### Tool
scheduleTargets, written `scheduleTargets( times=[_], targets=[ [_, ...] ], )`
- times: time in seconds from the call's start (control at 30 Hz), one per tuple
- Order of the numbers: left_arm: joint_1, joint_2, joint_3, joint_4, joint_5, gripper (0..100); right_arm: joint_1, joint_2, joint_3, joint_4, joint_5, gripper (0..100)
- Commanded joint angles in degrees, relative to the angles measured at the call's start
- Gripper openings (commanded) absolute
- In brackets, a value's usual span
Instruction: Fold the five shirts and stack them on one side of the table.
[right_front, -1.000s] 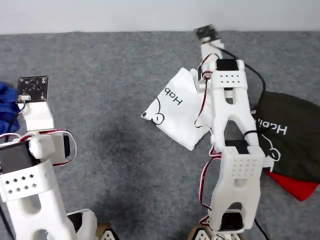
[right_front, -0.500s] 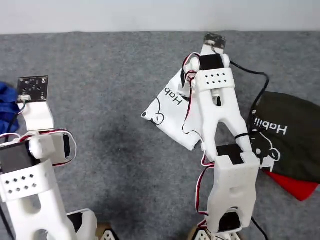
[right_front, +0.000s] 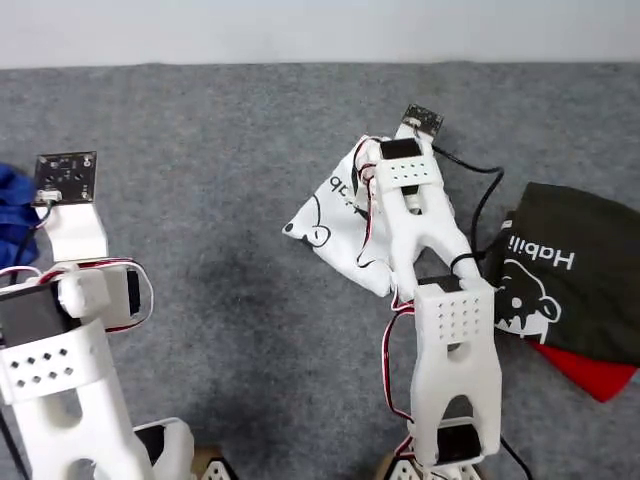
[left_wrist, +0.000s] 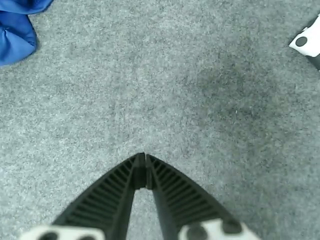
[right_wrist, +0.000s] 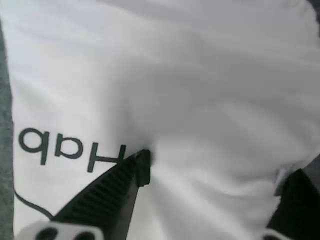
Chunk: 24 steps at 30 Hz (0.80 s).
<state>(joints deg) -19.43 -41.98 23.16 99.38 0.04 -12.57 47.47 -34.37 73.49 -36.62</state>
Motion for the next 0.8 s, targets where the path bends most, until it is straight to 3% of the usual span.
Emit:
scheduleTargets(
  times=[0.0,0.17,0.3,0.77],
  targets=[
    [0.0,-1.14,-0.13,0.97,-0.7,0,-0.48,1.1,-1.41,-1.27,-0.44,36.9],
    [0.0,-1.14,-0.13,0.97,-0.7,0,0.13,3.65,-1.76,0.84,0.26,13.6],
    [0.0,-1.14,-0.13,0.97,-0.7,0,0.48,3.21,-4.75,3.82,6.42,1.0],
    [0.0,-1.14,-0.13,1.05,-0.7,0,2.33,-1.63,-30.07,29.58,21.19,0.9]
  ],
)
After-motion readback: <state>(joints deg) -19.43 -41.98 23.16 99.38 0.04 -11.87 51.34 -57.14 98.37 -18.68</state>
